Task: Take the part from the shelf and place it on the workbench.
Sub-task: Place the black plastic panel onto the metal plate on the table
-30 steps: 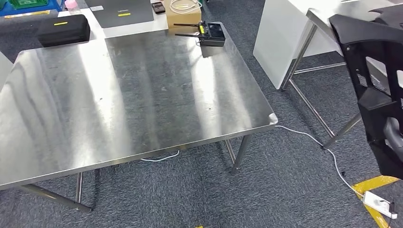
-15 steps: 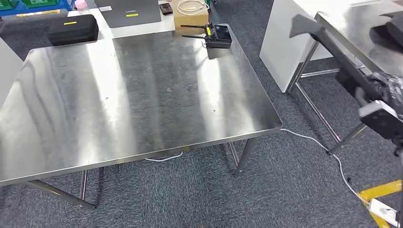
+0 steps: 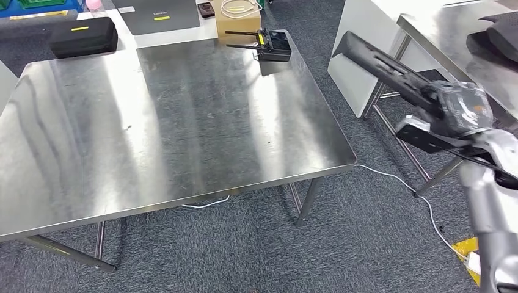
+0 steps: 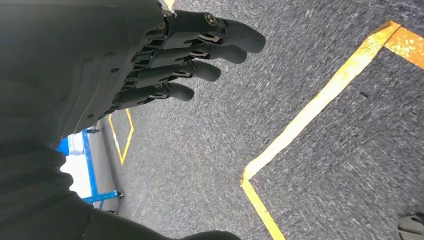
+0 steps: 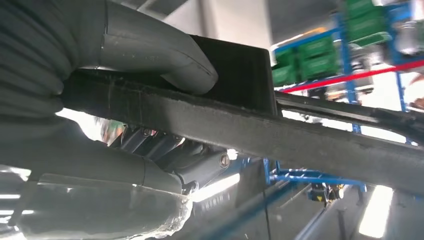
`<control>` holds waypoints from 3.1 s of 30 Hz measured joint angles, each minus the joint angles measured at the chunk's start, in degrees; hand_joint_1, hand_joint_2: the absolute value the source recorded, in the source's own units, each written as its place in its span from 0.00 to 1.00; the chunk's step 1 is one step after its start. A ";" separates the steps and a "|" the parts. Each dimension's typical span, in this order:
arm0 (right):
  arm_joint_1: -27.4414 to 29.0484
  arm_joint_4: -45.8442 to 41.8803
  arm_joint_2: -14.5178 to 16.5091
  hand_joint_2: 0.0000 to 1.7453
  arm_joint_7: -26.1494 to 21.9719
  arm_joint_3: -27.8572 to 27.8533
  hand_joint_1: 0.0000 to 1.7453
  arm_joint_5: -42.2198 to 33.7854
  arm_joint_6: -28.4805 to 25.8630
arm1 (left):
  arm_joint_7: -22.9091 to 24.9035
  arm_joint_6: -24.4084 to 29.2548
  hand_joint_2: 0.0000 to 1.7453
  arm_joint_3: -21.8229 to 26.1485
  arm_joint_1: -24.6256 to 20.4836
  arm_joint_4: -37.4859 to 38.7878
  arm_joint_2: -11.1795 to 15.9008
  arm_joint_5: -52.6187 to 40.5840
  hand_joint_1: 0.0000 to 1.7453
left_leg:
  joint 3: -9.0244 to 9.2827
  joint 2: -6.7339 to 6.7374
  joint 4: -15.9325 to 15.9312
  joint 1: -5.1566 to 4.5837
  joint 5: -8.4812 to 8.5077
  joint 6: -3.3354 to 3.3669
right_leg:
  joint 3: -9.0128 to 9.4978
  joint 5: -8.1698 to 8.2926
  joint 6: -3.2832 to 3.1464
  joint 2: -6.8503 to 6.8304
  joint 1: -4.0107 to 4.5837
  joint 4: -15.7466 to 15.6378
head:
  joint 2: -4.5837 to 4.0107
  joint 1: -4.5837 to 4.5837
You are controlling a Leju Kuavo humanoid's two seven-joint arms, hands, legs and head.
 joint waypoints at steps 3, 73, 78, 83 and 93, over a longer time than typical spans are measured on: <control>-5.41 10.53 3.25 1.00 0.14 5.72 1.00 7.08 -6.56 | -0.09 -0.19 1.00 -0.01 -0.13 -0.01 0.07 -0.13 0.00 | 0.84 -0.02 -1.42 0.25 0.88 0.66 | -0.56 -0.56 0.43 -0.07 0.37 0.85 | 0.00 0.10; -16.59 42.04 14.21 1.00 11.78 12.55 1.00 23.89 -14.20 | -4.97 1.46 1.00 6.27 0.23 0.04 -0.07 2.55 0.00 | -0.15 -1.28 -1.32 -0.33 1.48 -0.52 | -0.23 1.12 1.03 -0.20 -0.17 -1.31 | 0.00 -0.07; -18.48 42.31 15.56 1.00 15.37 14.99 1.00 29.25 -14.48 | -4.63 1.05 1.00 6.16 0.09 0.04 -0.03 1.62 0.00 | -0.16 -1.26 -1.33 -0.31 1.50 -0.55 | -0.26 1.12 1.03 -0.16 -0.16 -1.28 | 0.00 -0.07; -20.58 42.70 17.74 1.00 17.47 16.24 1.00 30.95 -13.45 | -3.81 1.72 1.00 6.17 -0.12 0.04 -0.04 1.79 0.00 | -0.16 -1.29 -1.32 -0.30 1.53 -0.56 | -0.28 1.12 1.03 -0.20 -0.17 -1.28 | 0.00 -0.08; -23.98 43.27 19.63 1.00 17.90 16.80 1.00 33.39 -15.80 | -4.67 2.13 1.00 6.18 -0.13 0.04 -0.05 1.39 0.00 | -0.22 -1.35 -1.32 -0.32 1.58 -0.52 | -0.29 1.12 1.02 -0.26 -0.18 -1.28 | 0.00 -0.07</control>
